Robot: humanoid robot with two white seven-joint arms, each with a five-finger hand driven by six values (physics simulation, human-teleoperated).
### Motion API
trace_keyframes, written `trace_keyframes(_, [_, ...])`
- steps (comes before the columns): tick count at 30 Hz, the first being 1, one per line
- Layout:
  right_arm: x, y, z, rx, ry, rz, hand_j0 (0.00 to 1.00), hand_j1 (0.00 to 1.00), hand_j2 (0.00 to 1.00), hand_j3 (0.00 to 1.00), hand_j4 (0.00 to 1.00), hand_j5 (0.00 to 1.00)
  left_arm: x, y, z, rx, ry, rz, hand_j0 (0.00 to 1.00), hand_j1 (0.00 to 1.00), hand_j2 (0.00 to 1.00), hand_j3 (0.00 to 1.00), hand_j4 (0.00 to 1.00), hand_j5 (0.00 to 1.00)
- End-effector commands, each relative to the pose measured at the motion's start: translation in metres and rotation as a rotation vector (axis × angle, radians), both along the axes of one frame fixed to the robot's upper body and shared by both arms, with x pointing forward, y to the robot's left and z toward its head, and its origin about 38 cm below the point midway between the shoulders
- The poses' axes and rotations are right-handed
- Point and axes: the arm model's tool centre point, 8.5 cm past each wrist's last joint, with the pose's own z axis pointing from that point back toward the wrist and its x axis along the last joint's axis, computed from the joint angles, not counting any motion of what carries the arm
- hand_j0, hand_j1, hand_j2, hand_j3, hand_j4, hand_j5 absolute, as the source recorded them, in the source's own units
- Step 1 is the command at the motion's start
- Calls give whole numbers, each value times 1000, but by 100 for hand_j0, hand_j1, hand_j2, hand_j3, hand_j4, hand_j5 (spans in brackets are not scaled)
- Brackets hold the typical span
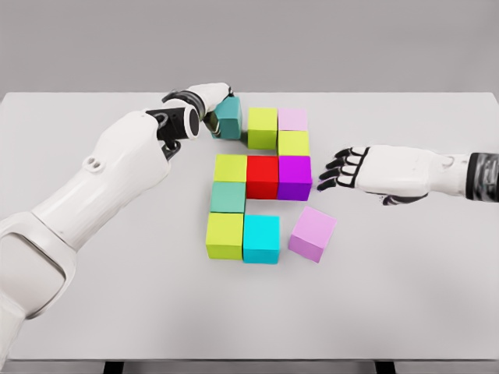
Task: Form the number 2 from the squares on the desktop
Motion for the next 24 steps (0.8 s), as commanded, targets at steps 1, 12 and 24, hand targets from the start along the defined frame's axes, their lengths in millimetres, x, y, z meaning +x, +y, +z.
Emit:
trace_keyframes(1, [-1, -26, 20, -18, -16, -49, 100, 100, 100, 100, 100, 100, 0, 0, 1, 4, -5, -1, 86, 86, 86, 86, 86, 86])
trace_keyframes(12, [-7, -19, -23, -31, 106, -35, 100, 100, 100, 100, 100, 100, -1, 0, 1, 5, -3, 18, 98, 98, 98, 98, 98, 98])
trace_keyframes(24, [11, -11, -63, -93, 140, -60, 100, 100, 100, 100, 100, 100, 2, 73, 12, 52, -14, 65, 100, 100, 100, 100, 100, 100])
